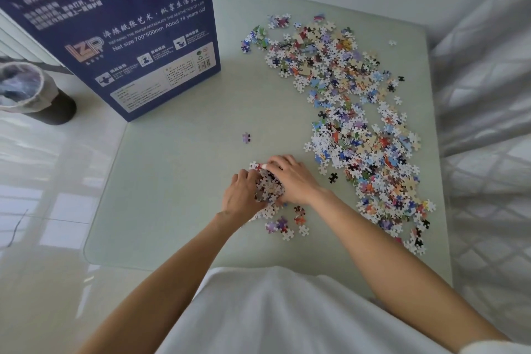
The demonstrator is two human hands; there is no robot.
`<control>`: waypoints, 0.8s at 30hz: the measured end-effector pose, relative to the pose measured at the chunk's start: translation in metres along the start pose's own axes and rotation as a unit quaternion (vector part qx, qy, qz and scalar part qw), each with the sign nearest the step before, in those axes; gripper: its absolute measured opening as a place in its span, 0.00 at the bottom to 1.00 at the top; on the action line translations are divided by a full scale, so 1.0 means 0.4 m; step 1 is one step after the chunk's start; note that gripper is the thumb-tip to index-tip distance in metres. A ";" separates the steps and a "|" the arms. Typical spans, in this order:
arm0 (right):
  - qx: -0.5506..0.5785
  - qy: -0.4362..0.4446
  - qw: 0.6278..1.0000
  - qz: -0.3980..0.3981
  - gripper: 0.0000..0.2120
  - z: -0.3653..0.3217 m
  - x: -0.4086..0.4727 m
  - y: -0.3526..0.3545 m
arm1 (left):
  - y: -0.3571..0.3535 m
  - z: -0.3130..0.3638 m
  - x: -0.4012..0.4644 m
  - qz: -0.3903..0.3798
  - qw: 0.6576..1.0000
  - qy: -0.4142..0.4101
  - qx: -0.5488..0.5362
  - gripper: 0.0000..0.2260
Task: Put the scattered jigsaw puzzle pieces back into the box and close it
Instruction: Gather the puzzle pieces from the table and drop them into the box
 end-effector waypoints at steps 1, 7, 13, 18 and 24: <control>0.006 -0.001 1.000 0.013 0.40 -0.002 -0.006 -0.005 | 0.000 -0.001 0.000 0.001 1.000 0.000 -0.004 0.29; 0.094 -0.063 0.991 0.076 0.26 -0.017 -0.047 -0.046 | 0.010 -0.009 0.000 -0.010 0.999 -0.026 -0.041 0.20; 0.140 -0.100 0.979 0.109 0.24 -0.019 -0.069 -0.039 | 0.016 -0.015 0.001 -0.036 0.997 -0.036 -0.053 0.22; 0.151 -0.102 0.974 0.135 0.21 -0.014 -0.077 -0.032 | 0.016 -0.008 0.004 -0.022 0.997 -0.036 -0.058 0.19; 0.180 -0.107 0.963 0.168 0.20 -0.011 -0.093 -0.016 | 0.019 -0.009 0.016 -0.032 0.998 -0.032 -0.051 0.14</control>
Point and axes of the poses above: each hand's wrist, its own x-axis towards the middle knuckle, its own y-axis out of the back of the hand, z = x × y, the point moved 1 cm from there along x, towards the middle knuckle, and after that the axes turned 10 degrees about y, right-handed, at the moved point
